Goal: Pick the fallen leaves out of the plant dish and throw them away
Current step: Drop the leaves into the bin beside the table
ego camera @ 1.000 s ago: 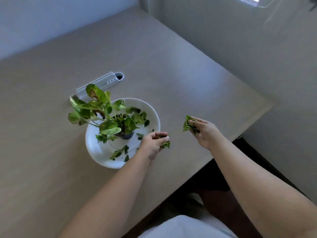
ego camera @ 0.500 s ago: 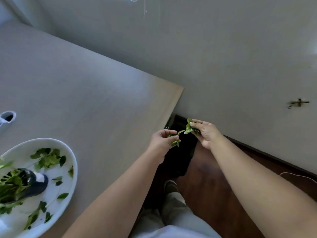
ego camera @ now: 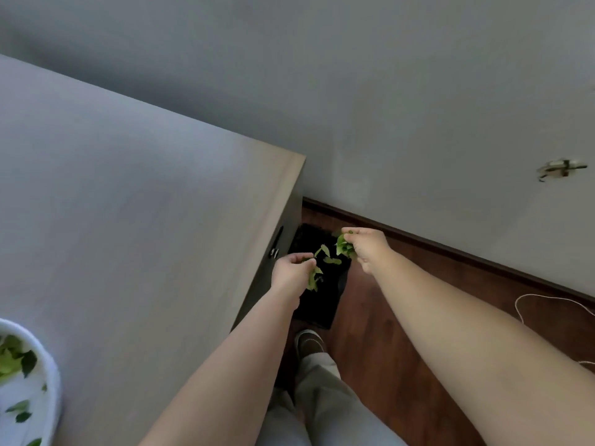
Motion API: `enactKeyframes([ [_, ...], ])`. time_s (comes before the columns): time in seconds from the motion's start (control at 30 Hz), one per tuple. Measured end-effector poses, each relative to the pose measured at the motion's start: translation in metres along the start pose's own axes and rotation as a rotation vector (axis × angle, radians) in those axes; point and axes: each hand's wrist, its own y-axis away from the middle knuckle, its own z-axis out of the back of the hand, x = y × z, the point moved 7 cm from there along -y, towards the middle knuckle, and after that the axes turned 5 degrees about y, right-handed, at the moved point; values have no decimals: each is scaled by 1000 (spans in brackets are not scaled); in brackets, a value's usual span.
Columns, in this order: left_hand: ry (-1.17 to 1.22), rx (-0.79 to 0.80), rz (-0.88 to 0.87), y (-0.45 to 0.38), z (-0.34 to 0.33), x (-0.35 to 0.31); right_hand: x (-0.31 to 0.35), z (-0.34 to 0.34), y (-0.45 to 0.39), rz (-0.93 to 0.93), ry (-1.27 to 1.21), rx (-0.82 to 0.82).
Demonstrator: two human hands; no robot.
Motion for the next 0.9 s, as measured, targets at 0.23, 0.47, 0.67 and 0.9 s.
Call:
enactKeyframes([
  [0.23,54,-11,132,-22,-20,4,-23,-21,-21,-141,-43,57],
  [0.47,26,41,118,-10,-21,1,-33,-14,-17,-182,-51,72],
  [0.67,59,89,-14,30,-2,-28,4,-15,15,-49,-83,48],
  [0.9,211,21,-179,94,69,-64,66,-83,97,208,-67,281],
])
